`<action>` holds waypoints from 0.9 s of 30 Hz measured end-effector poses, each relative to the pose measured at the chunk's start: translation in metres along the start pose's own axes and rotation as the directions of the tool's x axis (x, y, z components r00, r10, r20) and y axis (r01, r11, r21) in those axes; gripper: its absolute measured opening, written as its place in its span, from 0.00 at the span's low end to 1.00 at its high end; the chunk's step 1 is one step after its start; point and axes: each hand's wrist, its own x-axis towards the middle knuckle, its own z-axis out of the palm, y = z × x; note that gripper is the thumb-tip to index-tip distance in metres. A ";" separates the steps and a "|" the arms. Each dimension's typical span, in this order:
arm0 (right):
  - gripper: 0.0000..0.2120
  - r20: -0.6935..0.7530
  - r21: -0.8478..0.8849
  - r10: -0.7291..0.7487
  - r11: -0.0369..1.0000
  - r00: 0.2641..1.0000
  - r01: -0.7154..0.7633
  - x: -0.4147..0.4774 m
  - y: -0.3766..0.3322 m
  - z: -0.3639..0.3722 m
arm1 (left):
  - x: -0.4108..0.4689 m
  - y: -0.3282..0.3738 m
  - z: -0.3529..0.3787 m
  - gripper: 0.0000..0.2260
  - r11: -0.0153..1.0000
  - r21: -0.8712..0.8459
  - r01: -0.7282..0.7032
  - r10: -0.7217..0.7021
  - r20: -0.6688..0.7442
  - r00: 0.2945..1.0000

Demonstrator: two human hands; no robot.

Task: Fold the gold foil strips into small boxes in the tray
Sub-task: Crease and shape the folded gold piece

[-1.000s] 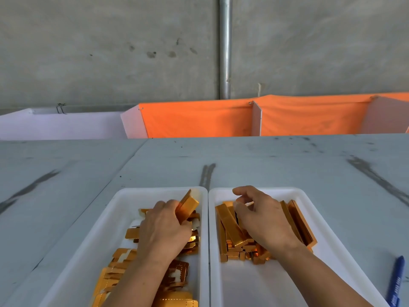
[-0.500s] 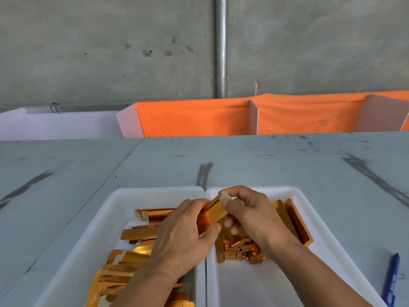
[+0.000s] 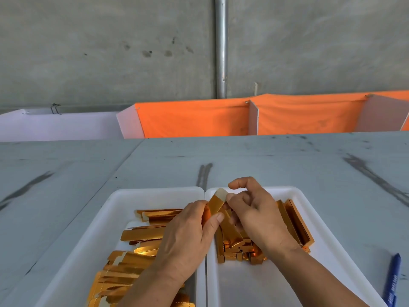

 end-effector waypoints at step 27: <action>0.11 0.171 -0.286 -0.089 0.948 0.981 0.136 -0.003 0.002 -0.001 | 0.001 0.001 -0.001 0.29 0.992 0.110 -0.062 0.068 -0.049 0.997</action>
